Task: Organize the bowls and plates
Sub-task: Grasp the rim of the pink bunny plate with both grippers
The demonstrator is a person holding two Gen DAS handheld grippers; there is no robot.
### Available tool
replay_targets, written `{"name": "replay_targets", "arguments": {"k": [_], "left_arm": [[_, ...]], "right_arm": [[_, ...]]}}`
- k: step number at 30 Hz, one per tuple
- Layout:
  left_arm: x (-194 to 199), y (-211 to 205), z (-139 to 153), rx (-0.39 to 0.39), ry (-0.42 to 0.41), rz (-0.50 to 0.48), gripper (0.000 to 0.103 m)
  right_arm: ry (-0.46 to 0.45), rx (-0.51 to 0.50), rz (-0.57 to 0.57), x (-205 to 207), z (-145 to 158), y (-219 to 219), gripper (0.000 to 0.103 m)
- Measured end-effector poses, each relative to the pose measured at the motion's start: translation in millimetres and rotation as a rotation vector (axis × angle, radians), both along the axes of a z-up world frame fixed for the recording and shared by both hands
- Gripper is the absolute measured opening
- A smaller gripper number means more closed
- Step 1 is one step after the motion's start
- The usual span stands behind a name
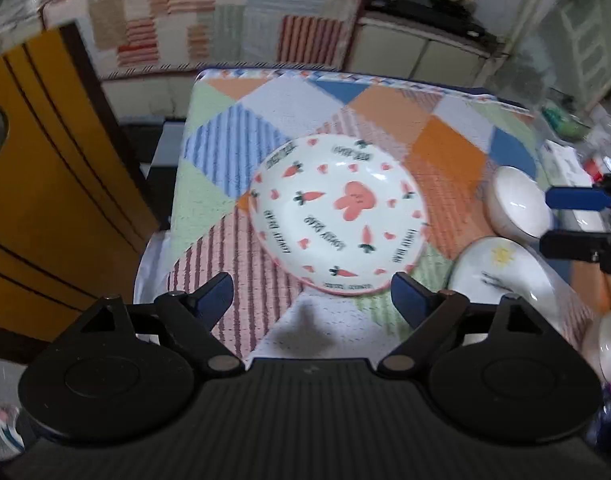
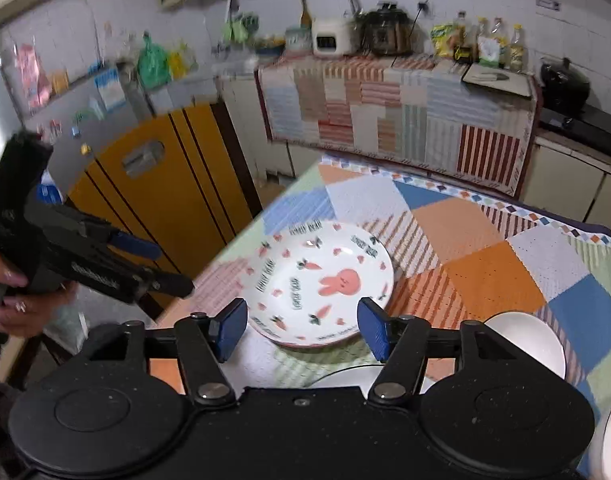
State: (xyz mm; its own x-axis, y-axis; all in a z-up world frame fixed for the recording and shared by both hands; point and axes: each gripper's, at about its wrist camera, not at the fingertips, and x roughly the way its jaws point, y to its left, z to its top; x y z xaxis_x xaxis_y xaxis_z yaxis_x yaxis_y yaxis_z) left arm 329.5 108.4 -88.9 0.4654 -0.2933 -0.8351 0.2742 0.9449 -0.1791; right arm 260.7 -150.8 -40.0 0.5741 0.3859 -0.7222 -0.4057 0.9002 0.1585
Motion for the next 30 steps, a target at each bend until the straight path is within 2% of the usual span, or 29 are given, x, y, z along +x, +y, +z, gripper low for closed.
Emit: {"name": "replay_targets", "arguments": {"k": [5, 8, 11, 12, 15, 19, 20, 23, 25, 26, 28, 29, 30], "left_arm": [[25, 1, -27, -0.038, 0.000, 0.043, 0.086], [40, 2, -45, -0.085, 0.016, 0.090, 0.085], [56, 5, -69, -0.158, 0.123, 0.166, 0.081], [57, 3, -75, -0.156, 0.137, 0.177, 0.081], [55, -7, -86, -0.097, 0.095, 0.147, 0.079], [60, -4, -95, -0.155, 0.074, 0.190, 0.069], [62, -4, -96, -0.159, 0.061, 0.201, 0.063], [66, -8, -101, -0.135, 0.015, 0.242, 0.059], [69, -9, -107, -0.145, 0.011, 0.253, 0.055], [69, -9, -111, -0.150, 0.021, 0.258, 0.049], [67, -10, -116, -0.149, 0.018, 0.249, 0.041], [65, -11, -116, -0.138, 0.003, 0.242, 0.034], [65, -12, -117, -0.125, 0.005, 0.235, 0.032]], "right_arm": [[0.029, -0.060, 0.024, 39, -24, 0, 0.066], [0.083, -0.028, -0.034, 64, -47, -3, 0.066], [0.155, 0.022, -0.114, 86, -74, -5, 0.065], [0.175, 0.030, -0.158, 92, -84, -6, 0.065], [0.225, 0.096, -0.249, 99, -101, -9, 0.064], [0.229, 0.114, -0.280, 99, -116, -8, 0.064], [0.214, 0.106, -0.289, 99, -119, -9, 0.064], [0.144, 0.083, -0.351, 98, -123, -11, 0.064], [0.108, 0.096, -0.366, 100, -126, -11, 0.064], [0.101, 0.094, -0.368, 103, -126, -11, 0.063], [0.106, 0.087, -0.368, 107, -132, -10, 0.060], [0.112, 0.095, -0.368, 109, -135, -11, 0.055], [0.119, 0.107, -0.365, 111, -138, -12, 0.050]]}}
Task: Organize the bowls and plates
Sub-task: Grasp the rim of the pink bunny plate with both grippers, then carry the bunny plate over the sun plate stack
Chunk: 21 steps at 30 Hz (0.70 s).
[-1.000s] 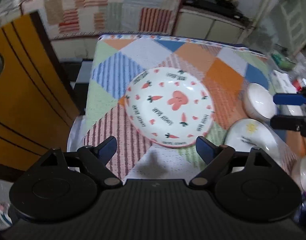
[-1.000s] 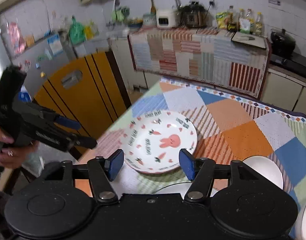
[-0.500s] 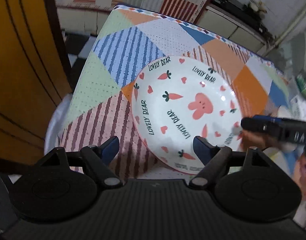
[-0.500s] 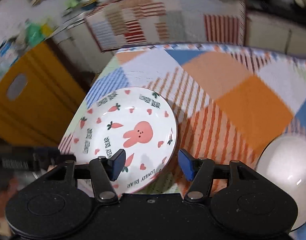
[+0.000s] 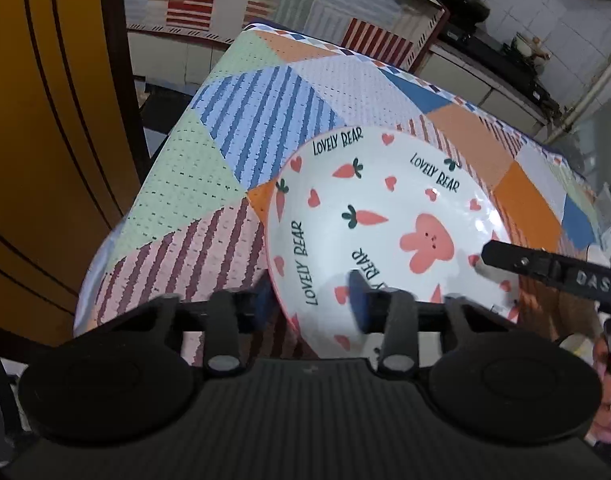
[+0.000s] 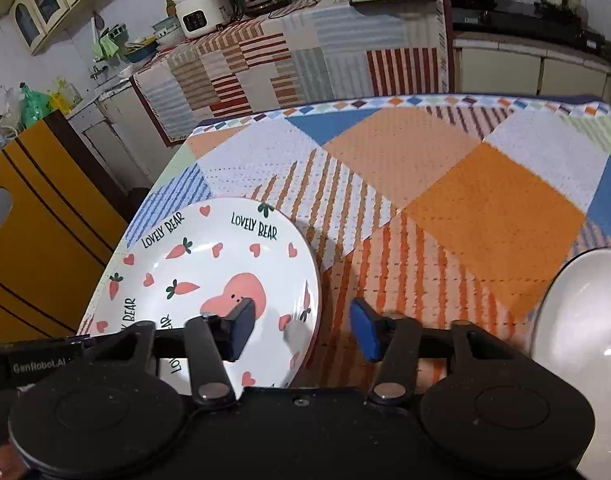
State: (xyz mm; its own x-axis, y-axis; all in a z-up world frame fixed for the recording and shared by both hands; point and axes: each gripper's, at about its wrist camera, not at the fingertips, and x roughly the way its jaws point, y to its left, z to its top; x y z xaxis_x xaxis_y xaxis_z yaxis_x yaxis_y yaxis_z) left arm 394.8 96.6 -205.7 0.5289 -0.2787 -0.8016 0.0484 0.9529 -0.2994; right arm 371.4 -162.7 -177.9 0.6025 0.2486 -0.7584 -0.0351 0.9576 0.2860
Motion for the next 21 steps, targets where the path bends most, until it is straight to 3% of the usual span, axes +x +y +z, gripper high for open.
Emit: {"name": "replay_targets", "arguments": {"k": [1, 3, 6, 10, 15, 21], "left_arm": [[-1, 1, 0, 0.007, -0.005, 0.000, 0.028], [-1, 3, -1, 0.013, -0.007, -0.005, 0.024], [-2, 8, -2, -0.008, -0.006, -0.028, 0.024], [-3, 0, 1, 0.034, -0.010, -0.054, 0.024], [-4, -1, 4, 0.037, 0.009, -0.067, 0.025], [-9, 9, 12, -0.026, 0.059, -0.099, 0.026]], "right_arm": [[0.010, 0.007, -0.001, 1, -3, 0, 0.048], [0.024, 0.032, 0.006, 3, -8, 0, 0.030], [0.040, 0.085, -0.032, 1, -16, 0, 0.028], [0.012, 0.085, -0.010, 3, -20, -2, 0.023], [0.051, 0.128, 0.005, 6, -18, -12, 0.018], [0.003, 0.065, 0.122, -9, 3, -8, 0.018]]}}
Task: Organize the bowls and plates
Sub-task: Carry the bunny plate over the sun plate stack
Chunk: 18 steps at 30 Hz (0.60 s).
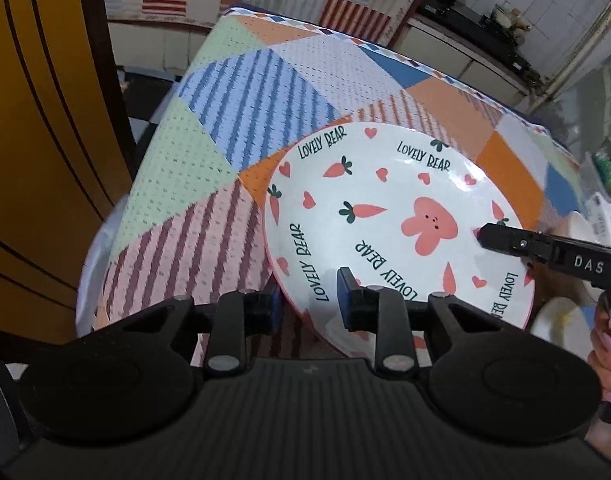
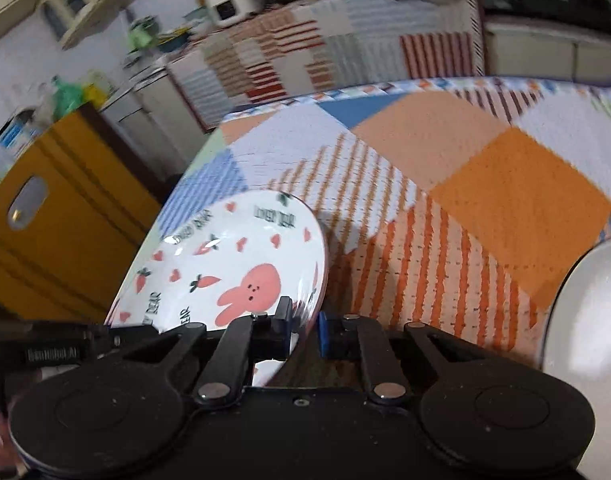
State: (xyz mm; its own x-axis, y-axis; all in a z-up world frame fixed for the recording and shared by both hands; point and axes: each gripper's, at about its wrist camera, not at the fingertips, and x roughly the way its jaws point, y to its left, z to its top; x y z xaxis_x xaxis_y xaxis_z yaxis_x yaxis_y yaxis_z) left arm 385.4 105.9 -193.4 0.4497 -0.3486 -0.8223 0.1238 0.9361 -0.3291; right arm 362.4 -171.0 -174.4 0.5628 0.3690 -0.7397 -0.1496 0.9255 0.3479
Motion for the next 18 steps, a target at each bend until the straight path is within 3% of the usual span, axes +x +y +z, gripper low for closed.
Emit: {"name": "replay_targets", "arguments": {"k": [7, 18], "left_arm": [[-31, -1, 34, 0.014, -0.036, -0.036, 0.026], [-78, -14, 99, 0.055, -0.122, -0.113, 0.025]], "right_arm": [[-0.058, -0.010, 0.063, -29, 26, -3, 0.018], [-0.107, 0.016, 0.041, -86, 75, -12, 0.020]]}}
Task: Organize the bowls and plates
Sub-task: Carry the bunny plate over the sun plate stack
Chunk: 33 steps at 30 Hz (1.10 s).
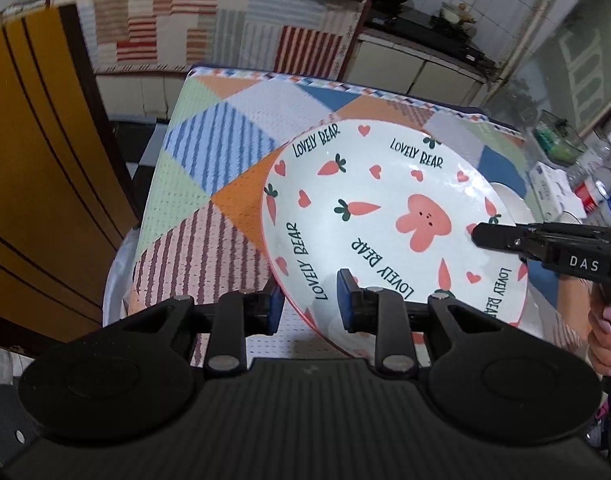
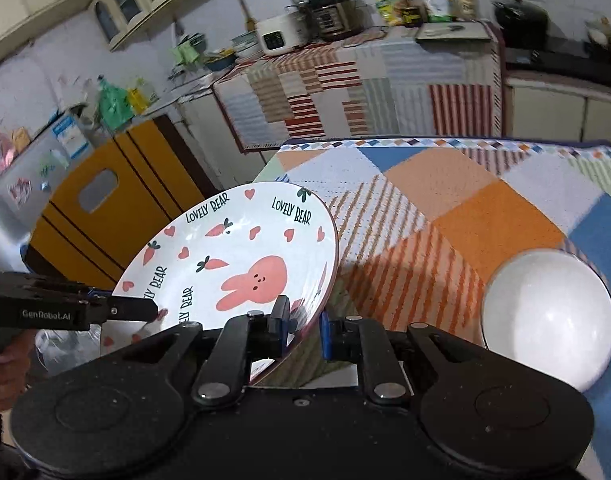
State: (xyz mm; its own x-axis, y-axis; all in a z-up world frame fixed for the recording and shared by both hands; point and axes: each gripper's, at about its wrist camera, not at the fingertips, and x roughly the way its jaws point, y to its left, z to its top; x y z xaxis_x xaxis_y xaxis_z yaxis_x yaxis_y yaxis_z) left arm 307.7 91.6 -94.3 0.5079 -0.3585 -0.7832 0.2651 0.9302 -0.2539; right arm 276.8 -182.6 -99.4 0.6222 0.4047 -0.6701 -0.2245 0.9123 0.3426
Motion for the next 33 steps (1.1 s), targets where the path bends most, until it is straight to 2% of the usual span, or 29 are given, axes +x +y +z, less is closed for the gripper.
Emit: {"name": "replay_targets", "arguments": {"k": [9, 12, 14, 17, 29, 33], "left_arm": [[-33, -26, 29, -0.008, -0.027, -0.085, 0.025], [-41, -37, 30, -0.019, -0.018, -0.106, 0.025], [-45, -46, 26, -0.015, -0.008, -0.113, 0.027], [-53, -58, 19, 0.015, -0.002, -0.123, 0.027], [-61, -97, -10, 0.054, 0.049, -0.193, 0.027], [-63, -111, -23, 0.089, 0.073, -0.211, 0.027]], "right_arm": [[-0.012, 0.018, -0.048, -53, 22, -26, 0.020], [0.030, 0.043, -0.090, -67, 23, -36, 0.020], [0.056, 0.050, -0.118, -77, 20, -41, 0.021], [0.093, 0.066, -0.126, -87, 11, -49, 0.021], [0.191, 0.136, -0.215, -120, -29, -80, 0.021], [0.214, 0.120, -0.238, -123, -39, -85, 0.021]]}}
